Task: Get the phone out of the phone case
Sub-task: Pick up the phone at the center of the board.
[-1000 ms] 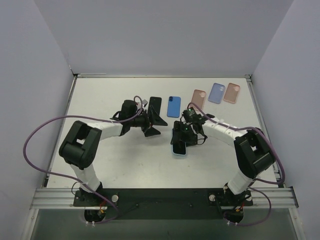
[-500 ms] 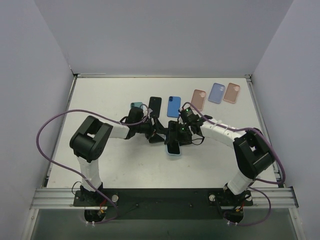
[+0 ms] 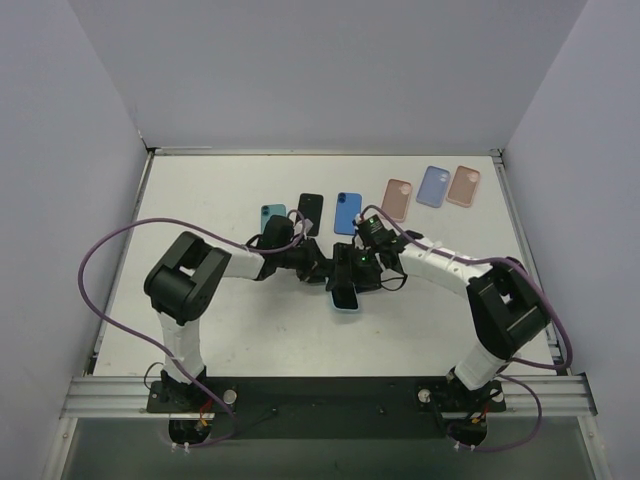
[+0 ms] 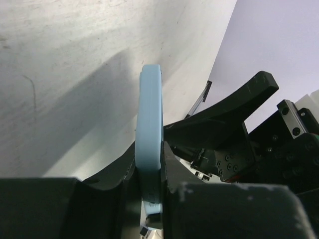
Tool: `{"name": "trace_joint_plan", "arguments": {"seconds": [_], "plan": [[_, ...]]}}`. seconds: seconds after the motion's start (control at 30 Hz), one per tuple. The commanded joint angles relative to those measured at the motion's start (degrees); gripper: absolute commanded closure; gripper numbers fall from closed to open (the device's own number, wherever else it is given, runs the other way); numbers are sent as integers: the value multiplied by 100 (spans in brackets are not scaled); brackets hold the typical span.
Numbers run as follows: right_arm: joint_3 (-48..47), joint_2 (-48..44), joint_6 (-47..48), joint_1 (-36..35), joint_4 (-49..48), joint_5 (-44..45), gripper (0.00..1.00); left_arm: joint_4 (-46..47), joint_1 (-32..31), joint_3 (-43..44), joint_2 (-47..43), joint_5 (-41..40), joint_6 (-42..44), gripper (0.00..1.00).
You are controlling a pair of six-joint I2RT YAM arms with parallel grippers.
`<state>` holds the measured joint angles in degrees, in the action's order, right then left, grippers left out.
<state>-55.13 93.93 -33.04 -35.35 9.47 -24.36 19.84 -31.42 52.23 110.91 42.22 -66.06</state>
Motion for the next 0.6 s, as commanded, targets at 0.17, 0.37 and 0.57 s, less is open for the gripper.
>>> {"name": "trace_joint_plan", "arguments": {"seconds": [0.17,0.37,0.57], "plan": [[-437,-998,122,81,668,342,8,802,83,245,-342,234,-328,100],[-244,-1860,-351,388,680,328,0,4225,426,-580,-598,340,-2458,100],[668,-2756,-1501,853,-761,-481,0,7576,830,-740,-61,-55,-4307,100]]}}
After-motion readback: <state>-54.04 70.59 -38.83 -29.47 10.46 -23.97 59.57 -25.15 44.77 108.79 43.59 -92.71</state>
